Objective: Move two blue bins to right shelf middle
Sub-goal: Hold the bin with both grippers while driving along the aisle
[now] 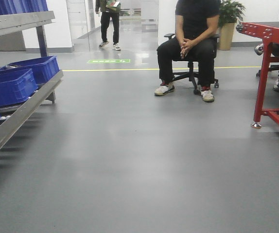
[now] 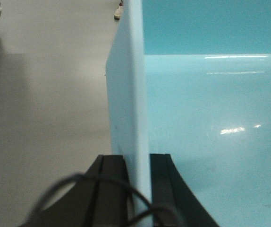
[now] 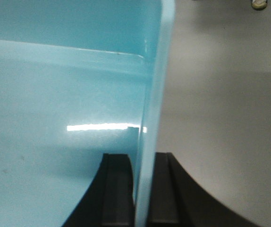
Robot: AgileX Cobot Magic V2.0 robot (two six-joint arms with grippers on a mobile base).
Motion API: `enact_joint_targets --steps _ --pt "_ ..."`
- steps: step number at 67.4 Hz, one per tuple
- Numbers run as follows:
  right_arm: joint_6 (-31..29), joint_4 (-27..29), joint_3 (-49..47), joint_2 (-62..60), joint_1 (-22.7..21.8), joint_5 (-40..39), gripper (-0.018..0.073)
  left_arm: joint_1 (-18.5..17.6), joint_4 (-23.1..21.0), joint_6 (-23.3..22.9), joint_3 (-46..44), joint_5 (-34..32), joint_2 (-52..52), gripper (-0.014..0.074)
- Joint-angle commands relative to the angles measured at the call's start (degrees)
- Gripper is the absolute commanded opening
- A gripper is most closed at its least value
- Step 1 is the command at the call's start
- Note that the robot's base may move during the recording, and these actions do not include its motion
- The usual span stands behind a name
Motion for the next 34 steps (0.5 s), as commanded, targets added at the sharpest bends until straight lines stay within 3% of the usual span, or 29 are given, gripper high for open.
enact_joint_targets --steps 1,34 --pt "-0.61 -0.27 -0.43 0.83 -0.11 -4.09 -0.0153 -0.40 -4.06 -0.11 -0.73 -2.48 -0.82 -0.0111" --pt "-0.61 -0.27 -0.43 6.04 -0.11 -11.96 -0.0153 -0.40 -3.98 -0.11 -0.73 -2.97 1.45 -0.0111"
